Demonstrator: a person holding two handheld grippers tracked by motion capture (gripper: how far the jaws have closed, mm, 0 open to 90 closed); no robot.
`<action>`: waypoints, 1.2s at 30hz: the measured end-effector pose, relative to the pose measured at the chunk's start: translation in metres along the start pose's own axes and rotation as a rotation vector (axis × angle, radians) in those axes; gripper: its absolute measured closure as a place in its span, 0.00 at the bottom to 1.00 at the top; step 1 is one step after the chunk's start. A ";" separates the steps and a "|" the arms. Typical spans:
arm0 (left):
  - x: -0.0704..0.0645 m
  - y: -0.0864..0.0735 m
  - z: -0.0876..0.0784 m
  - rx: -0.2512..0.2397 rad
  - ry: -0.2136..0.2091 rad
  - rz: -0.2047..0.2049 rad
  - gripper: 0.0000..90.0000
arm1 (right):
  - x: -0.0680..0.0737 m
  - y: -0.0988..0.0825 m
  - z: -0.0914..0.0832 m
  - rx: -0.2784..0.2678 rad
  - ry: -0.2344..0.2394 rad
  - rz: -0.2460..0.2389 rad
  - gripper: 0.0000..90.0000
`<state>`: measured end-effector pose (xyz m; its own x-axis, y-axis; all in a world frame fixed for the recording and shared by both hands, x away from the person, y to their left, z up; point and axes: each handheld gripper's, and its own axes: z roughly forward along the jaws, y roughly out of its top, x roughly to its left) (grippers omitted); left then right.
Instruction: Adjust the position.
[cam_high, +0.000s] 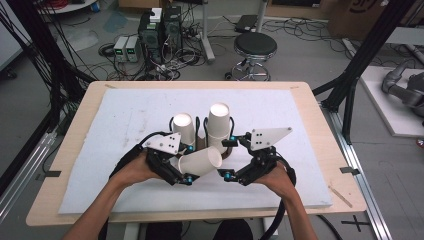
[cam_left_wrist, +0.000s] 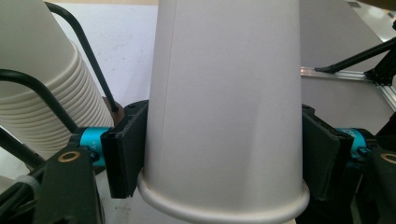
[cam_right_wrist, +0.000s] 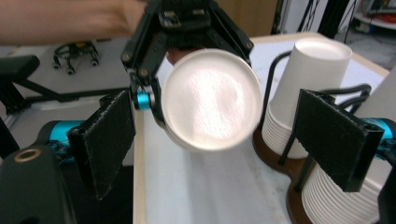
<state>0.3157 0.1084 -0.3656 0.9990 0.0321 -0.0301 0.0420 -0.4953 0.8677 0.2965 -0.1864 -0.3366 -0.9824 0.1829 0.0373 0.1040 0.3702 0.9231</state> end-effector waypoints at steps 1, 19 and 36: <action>-0.001 0.000 -0.001 0.007 0.000 -0.001 0.30 | 0.000 0.000 0.000 0.000 0.000 0.000 0.15; -0.010 0.022 -0.014 0.324 0.010 0.022 0.30 | 0.001 0.020 0.013 0.334 -0.014 -0.061 0.15; -0.013 0.040 -0.002 0.548 -0.018 0.015 0.30 | 0.006 0.043 0.040 0.652 0.006 -0.149 0.15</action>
<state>0.3047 0.0901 -0.3290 0.9994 0.0091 -0.0329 0.0238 -0.8755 0.4826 0.3010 -0.1328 -0.3123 -0.9942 0.0823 -0.0686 0.0373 0.8661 0.4984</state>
